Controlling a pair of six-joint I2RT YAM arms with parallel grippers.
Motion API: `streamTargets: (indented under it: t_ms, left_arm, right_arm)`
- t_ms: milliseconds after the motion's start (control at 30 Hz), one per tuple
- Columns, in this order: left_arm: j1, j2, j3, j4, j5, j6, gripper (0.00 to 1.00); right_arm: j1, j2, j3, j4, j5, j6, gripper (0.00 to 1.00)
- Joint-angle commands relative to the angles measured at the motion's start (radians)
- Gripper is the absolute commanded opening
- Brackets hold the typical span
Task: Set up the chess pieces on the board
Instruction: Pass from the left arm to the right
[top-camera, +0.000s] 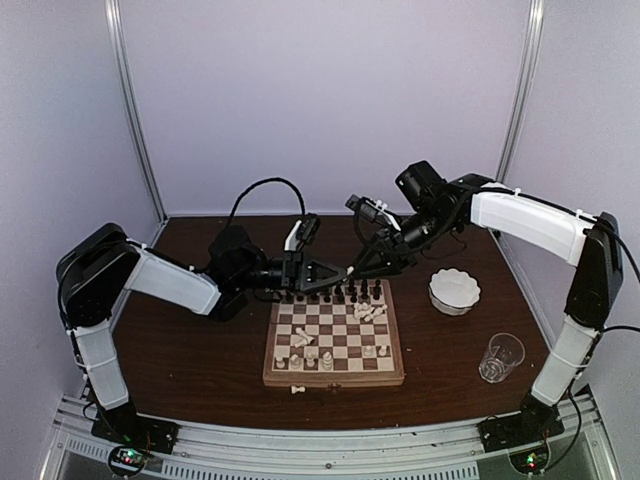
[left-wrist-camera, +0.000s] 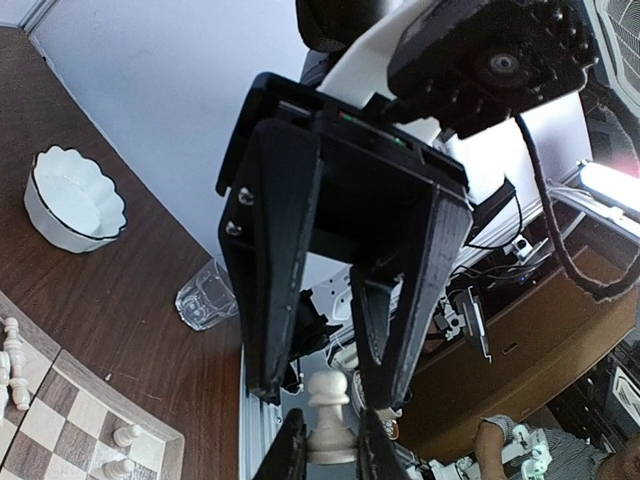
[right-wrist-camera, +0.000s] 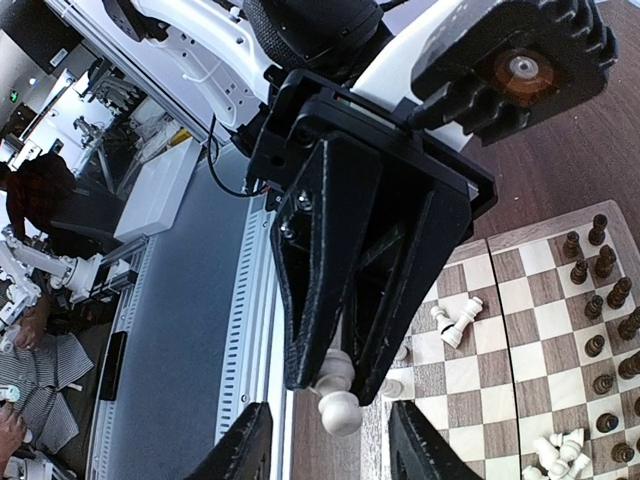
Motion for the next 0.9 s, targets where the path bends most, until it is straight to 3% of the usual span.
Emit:
streamTargets:
  t_ms: [0,567,700,867]
  left_arm:
    - [-0.008,0.017,0.029,0.064,0.020,-0.013,0.08]
    - [-0.008,0.029,0.033,0.055,0.018,-0.019,0.09]
    - [-0.008,0.017,0.023,-0.009,-0.008,0.014,0.24]
    - [-0.006,-0.095,0.006,-0.375,-0.088,0.252,0.46]
  right_arm:
    - [0.008,0.014,0.001,0.041,-0.028,0.039,0.41]
    - [0.019,0.023,0.008,0.052,-0.041,0.058,0.10]
    - [0.018,0.011,0.015,0.043,0.005,0.044,0.07]
    - [0.012,-0.028,0.021,-0.025,0.115,-0.030,0.07]
